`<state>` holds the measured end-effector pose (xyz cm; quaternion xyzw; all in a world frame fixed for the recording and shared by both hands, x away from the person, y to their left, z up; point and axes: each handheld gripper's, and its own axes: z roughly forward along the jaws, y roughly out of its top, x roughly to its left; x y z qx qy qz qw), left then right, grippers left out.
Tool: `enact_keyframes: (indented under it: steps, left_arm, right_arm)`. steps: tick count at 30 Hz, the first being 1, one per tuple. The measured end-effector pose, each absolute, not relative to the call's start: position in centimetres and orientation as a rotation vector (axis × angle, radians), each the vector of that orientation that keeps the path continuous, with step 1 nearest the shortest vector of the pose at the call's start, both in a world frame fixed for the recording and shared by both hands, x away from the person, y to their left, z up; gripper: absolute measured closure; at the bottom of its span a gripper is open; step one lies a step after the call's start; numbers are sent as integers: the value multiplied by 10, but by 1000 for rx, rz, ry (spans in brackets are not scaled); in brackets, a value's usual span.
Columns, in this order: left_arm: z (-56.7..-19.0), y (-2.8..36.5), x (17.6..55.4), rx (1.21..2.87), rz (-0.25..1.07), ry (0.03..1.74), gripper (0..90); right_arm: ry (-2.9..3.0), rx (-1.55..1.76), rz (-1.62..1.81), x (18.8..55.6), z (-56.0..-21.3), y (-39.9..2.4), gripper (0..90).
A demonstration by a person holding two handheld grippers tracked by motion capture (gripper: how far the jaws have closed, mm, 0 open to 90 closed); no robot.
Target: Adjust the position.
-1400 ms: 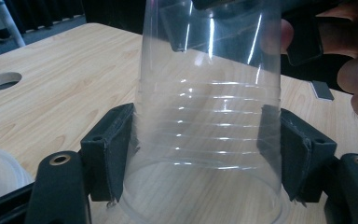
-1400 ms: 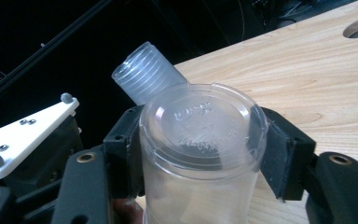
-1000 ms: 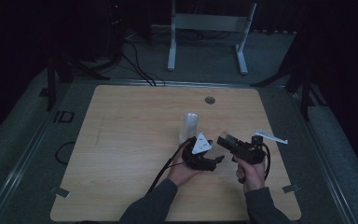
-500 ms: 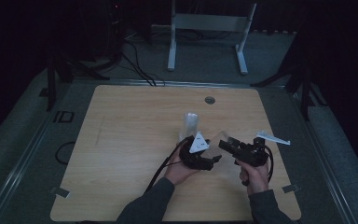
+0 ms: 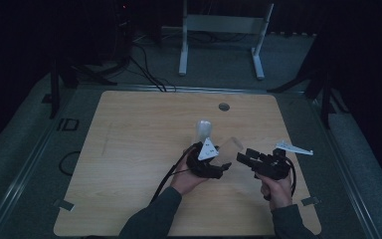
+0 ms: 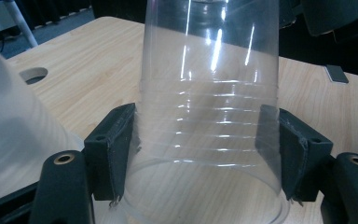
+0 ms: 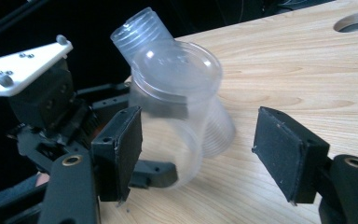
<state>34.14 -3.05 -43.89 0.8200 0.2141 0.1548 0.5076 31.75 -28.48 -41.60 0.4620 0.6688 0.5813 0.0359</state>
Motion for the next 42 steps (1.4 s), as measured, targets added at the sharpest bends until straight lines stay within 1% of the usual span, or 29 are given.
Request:
enact_keyframes:
  steps: [6, 22, 42]
  left_arm:
    - [-434, -27, 344, 1999, 365, 495, 303]
    - [-421, -18, 349, 2032, 355, 451, 306]
    - [-415, -13, 352, 2111, 353, 412, 308]
  right_arm:
    - [2102, 1367, 1735, 316, -413, -287, 352]
    - [2175, 1300, 1621, 319, -409, -290, 382]
    - [2289, 1141, 1358, 322, -392, -286, 384]
